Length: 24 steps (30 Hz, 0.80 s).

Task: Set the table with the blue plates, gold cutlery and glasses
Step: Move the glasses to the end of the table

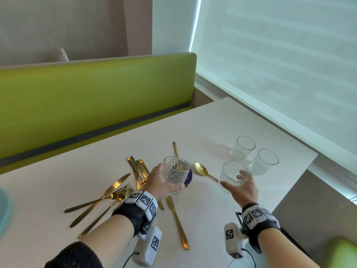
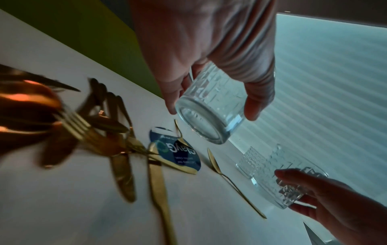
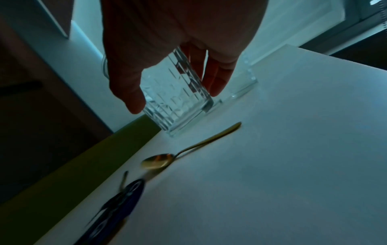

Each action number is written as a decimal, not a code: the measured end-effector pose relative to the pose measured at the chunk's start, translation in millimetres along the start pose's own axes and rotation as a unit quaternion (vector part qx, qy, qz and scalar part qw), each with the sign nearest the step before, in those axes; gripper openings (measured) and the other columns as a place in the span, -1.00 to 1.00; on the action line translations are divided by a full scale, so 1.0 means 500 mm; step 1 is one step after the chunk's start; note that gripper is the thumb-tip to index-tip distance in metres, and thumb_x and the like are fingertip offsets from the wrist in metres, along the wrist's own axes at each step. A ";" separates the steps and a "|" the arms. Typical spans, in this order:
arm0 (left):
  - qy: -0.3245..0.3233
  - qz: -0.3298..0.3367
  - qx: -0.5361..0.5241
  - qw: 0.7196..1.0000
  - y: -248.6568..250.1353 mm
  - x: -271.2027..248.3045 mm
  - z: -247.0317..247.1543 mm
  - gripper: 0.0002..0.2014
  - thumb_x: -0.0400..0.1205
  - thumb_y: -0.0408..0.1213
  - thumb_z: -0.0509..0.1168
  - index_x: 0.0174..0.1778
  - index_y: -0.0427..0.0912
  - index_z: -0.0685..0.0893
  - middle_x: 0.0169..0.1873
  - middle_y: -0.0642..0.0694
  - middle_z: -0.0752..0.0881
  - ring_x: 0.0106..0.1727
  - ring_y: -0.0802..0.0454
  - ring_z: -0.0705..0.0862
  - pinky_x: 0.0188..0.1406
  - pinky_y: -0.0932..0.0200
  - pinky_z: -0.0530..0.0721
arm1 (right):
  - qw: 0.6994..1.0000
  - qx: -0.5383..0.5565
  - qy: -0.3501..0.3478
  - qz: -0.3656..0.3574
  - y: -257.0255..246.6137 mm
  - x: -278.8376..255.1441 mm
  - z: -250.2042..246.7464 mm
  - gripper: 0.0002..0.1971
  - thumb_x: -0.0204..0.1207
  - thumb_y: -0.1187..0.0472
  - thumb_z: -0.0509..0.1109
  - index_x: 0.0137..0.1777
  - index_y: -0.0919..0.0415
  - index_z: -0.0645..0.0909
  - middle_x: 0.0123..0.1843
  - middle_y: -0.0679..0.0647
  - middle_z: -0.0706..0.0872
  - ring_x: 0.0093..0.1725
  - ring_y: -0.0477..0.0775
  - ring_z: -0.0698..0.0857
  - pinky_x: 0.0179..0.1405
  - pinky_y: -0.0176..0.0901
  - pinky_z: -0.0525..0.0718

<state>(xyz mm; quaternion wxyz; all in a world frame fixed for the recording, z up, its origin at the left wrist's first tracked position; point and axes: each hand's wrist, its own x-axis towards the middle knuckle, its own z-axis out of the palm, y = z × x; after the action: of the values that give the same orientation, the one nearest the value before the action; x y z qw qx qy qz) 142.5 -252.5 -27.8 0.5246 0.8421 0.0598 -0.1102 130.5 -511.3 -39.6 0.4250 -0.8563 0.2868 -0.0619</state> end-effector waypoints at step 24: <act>0.147 -0.163 -0.010 0.976 -0.479 -0.489 -0.519 -0.06 0.16 -0.19 0.69 0.46 -0.22 0.46 0.45 -0.12 0.56 0.45 -0.06 0.54 0.48 0.08 0.45 | 0.953 -0.050 -0.287 -0.089 -0.159 -0.782 0.446 -0.21 0.13 -0.01 0.69 0.36 0.09 0.43 0.27 0.07 0.64 0.25 0.04 0.61 0.23 -0.21 0.57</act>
<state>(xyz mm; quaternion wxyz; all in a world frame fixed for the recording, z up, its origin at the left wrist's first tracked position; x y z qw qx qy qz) -114.1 90.0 -65.1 0.4939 0.8225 0.2734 -0.0689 -80.1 -106.6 -65.7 0.4384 -0.8804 0.0785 0.1631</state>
